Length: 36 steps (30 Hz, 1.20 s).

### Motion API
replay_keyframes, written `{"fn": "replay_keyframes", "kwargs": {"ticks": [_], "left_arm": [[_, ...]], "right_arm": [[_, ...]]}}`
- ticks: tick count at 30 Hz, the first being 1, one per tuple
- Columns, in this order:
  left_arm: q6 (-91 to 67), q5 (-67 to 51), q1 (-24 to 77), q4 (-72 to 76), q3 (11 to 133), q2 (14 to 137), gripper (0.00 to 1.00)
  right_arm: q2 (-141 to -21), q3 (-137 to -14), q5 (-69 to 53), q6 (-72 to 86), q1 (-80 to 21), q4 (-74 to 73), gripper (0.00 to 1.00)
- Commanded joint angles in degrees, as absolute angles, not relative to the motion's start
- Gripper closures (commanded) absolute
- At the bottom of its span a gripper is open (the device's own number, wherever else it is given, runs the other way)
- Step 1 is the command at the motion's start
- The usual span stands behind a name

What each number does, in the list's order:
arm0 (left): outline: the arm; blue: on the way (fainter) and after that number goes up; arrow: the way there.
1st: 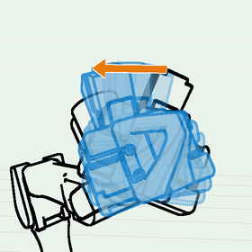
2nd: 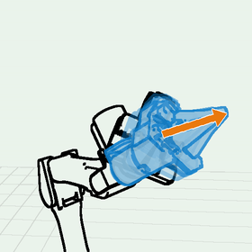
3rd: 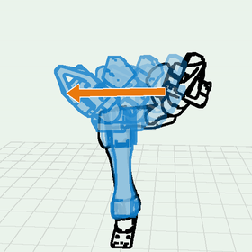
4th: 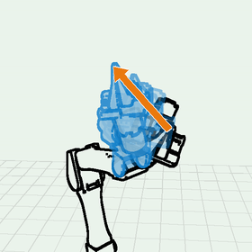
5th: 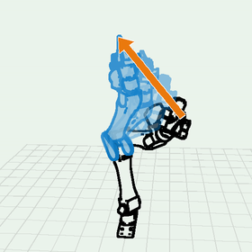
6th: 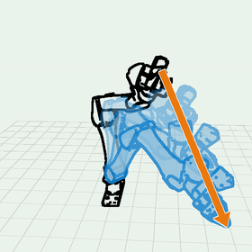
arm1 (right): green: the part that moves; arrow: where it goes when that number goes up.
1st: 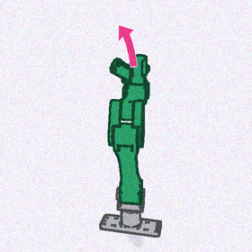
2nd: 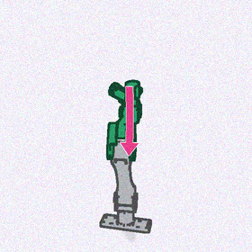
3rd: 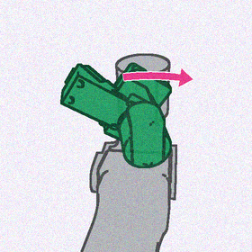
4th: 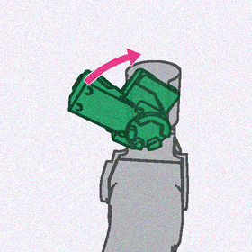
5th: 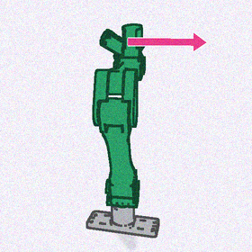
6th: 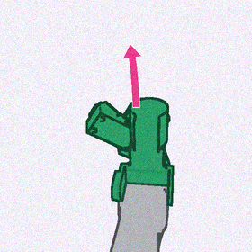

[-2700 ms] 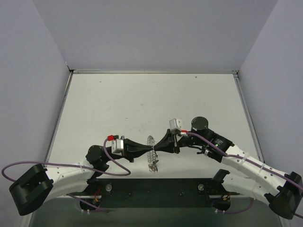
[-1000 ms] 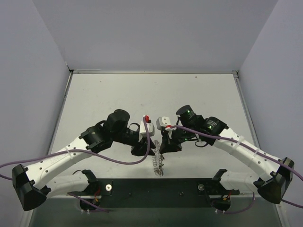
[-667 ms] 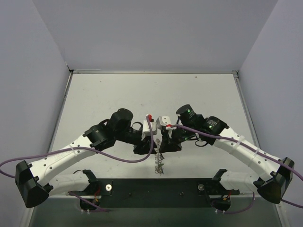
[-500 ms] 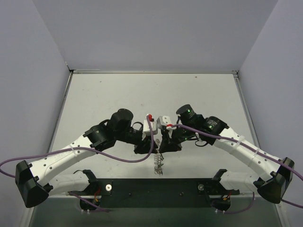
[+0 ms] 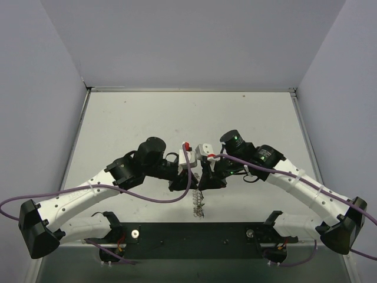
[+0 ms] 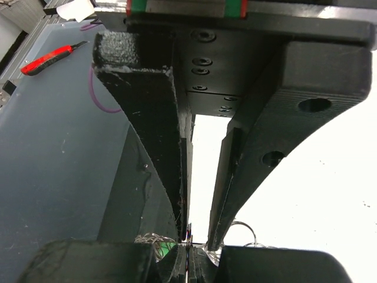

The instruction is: Put the keys on the keyring

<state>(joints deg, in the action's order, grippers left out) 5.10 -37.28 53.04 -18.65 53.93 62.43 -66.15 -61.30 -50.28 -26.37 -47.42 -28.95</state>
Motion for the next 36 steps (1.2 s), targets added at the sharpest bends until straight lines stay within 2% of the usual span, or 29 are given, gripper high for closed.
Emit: {"fn": "replay_keyframes", "kwargs": {"ticks": [1, 10, 12, 13, 17, 26, 28, 29, 36], "left_arm": [[4.0, -35.1, 53.9, -14.7, 53.3, 61.6, 0.69], [3.9, -33.4, 54.1, -14.0, 52.3, 59.9, 0.73], [3.9, -33.4, 54.1, -14.0, 52.3, 59.9, 0.79], [4.0, -33.5, 54.1, -14.2, 52.3, 59.9, 0.87], [4.0, -33.6, 54.1, -14.5, 52.1, 59.9, 1.00], [1.1, -29.5, 54.1, -7.8, 47.8, 56.9, 1.00], [-1.2, -27.6, 54.1, -3.9, 46.2, 55.1, 1.00], [-1.8, -27.2, 54.1, -2.6, 44.6, 54.6, 1.00], [-5.8, -21.7, 54.1, 9.6, 37.4, 49.9, 1.00]], "right_arm": [[-64.2, -62.8, -51.6, -26.2, -47.5, -27.2, 1.00], [-63.7, -62.1, -50.9, -25.6, -47.3, -26.4, 1.00], [-63.5, -62.1, -50.9, -25.3, -47.1, -26.0, 1.00], [-63.4, -61.8, -50.8, -25.2, -47.1, -25.8, 1.00], [-62.8, -61.3, -50.4, -24.7, -46.9, -24.8, 1.00], [-61.6, -60.1, -49.7, -23.3, -46.6, -22.7, 0.99], [-61.2, -59.6, -49.7, -23.0, -46.4, -22.1, 0.90], [-61.0, -59.3, -49.7, -22.8, -46.3, -21.1, 0.82], [-56.3, -54.4, -45.8, -16.8, -44.1, -12.9, 0.57]]}}
